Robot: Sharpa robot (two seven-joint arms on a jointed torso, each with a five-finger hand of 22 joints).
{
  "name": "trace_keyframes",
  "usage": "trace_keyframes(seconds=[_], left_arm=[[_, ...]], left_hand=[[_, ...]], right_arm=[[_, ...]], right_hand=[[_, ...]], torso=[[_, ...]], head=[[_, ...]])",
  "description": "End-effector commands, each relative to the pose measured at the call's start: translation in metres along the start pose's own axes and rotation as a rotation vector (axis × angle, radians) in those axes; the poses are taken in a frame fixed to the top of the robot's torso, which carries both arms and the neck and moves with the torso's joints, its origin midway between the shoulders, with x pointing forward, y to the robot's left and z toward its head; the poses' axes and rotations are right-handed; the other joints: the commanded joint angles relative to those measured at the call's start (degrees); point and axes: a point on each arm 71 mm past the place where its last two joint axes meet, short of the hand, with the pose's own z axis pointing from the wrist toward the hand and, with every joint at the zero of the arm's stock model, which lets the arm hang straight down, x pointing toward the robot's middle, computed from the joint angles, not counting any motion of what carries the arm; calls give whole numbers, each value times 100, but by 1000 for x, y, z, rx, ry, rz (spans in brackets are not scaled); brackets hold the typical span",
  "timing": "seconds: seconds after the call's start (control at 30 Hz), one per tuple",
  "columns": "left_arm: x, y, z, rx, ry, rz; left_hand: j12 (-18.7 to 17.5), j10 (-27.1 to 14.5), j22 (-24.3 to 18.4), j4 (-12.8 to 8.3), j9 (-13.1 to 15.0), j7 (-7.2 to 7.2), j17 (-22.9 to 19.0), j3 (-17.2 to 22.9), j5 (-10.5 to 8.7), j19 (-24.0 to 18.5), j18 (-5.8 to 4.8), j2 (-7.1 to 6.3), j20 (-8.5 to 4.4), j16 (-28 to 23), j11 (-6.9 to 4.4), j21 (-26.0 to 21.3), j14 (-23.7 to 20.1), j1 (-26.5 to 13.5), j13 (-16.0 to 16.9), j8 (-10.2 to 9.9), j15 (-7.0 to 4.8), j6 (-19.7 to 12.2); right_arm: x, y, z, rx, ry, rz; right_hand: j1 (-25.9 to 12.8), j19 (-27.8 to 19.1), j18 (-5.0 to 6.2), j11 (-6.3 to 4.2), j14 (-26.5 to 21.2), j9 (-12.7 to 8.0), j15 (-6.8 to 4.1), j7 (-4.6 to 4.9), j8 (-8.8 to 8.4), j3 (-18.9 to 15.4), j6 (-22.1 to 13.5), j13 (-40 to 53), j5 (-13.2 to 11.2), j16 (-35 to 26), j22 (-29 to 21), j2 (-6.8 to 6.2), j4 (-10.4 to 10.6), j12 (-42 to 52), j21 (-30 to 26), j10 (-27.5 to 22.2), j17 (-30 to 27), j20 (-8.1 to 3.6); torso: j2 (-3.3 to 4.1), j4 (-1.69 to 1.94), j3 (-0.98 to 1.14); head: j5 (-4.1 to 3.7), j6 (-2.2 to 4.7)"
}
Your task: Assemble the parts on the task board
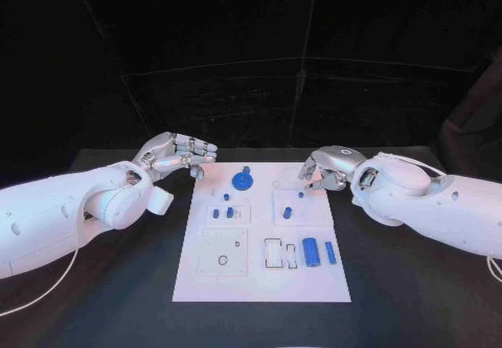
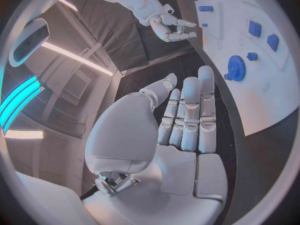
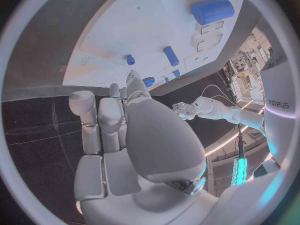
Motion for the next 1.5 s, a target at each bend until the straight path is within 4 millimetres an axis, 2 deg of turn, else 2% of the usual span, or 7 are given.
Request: trace_keyframes(seconds=[0.03, 0.73, 0.9, 0.93, 1.03, 1.37, 1.5], left_arm=[[0, -5, -1, 52, -23, -116], [-1, -6, -4, 59, -41, -152], [-1, -6, -4, 58, -41, -153], [-1, -6, -4, 57, -41, -153], [-1, -6, -5, 56, -42, -153], [-3, -5, -5, 51, -46, -152], [-4, -5, -5, 49, -47, -151]], left_hand=[[36, 59, -9, -2, -5, 18, -11, -37, 13, -53, 78, 72, 0, -4, -1, -18, -47, 4, 8, -10, -13, 21], [114, 138, -20, -9, -2, 16, -43, -51, 13, -56, 79, 88, -7, 9, -17, -29, -57, 1, 16, 6, -24, 49], [128, 151, -23, -5, -1, 17, -50, -55, 13, -56, 78, 95, -8, 12, -18, -32, -60, -6, 16, 13, -25, 60], [136, 155, -26, 6, -1, 20, -56, -66, 13, -57, 76, 98, -6, 15, -17, -35, -61, -24, 15, 14, -22, 62], [140, 156, -27, 10, -1, 21, -59, -70, 13, -57, 76, 99, -6, 16, -17, -36, -61, -32, 14, 15, -21, 63], [146, 156, -30, 18, -1, 20, -64, -78, 13, -57, 75, 103, -5, 19, -16, -40, -62, -44, 13, 18, -20, 67], [146, 156, -30, 18, -1, 20, -64, -78, 13, -57, 75, 103, -5, 19, -16, -40, -62, -44, 13, 18, -20, 67]], right_arm=[[3, 3, 1, 2, 34, -61], [20, 12, 7, -7, 129, -76], [24, 11, 8, -2, 137, -75], [26, 12, 7, -3, 140, -73], [29, 14, 7, -8, 146, -71], [31, 17, 7, -12, 145, -80], [30, 18, 7, -8, 137, -94]], right_hand=[[79, 59, -13, 49, 99, -5, 42, 55, -41, 65, -3, -83, -36, 59, 59, -17, -5, -67, 52, 19, 51, -2], [192, 170, -49, 52, 133, 2, 41, 66, -89, 324, 85, -395, -90, 253, 278, -9, 10, -215, 211, 170, 233, 8], [290, 197, -58, 52, 135, 2, 26, 61, -97, 550, 127, -513, -292, 314, 346, 61, 19, -275, 264, 245, 286, 5], [350, 217, -66, 47, 136, 1, 20, 63, -99, 690, 147, -565, -435, 346, 392, 100, 17, -303, 298, 280, 315, 2], [383, 255, -79, 35, 146, 4, 16, 59, -94, 849, 187, -619, -495, 405, 471, 103, 20, -325, 354, 342, 373, 0], [387, 381, -122, -52, 158, 33, -52, -21, -26, 1360, 487, -685, -519, 498, 735, 12, -38, -321, 543, 686, 431, -50], [250, 429, -142, -83, 156, 31, -88, -59, -30, 1705, 627, -698, -535, 521, 858, -105, -81, -369, 633, 834, 421, -88]], torso=[[3, 0, 0], [2, -2, -1], [1, 5, -3], [2, 6, -3], [5, -9, 2], [2, -5, 3], [1, -8, 4]], head=[[-3, -9], [-30, -34], [-34, -44], [-34, -49], [-12, -49], [-37, -76], [-47, -83]])
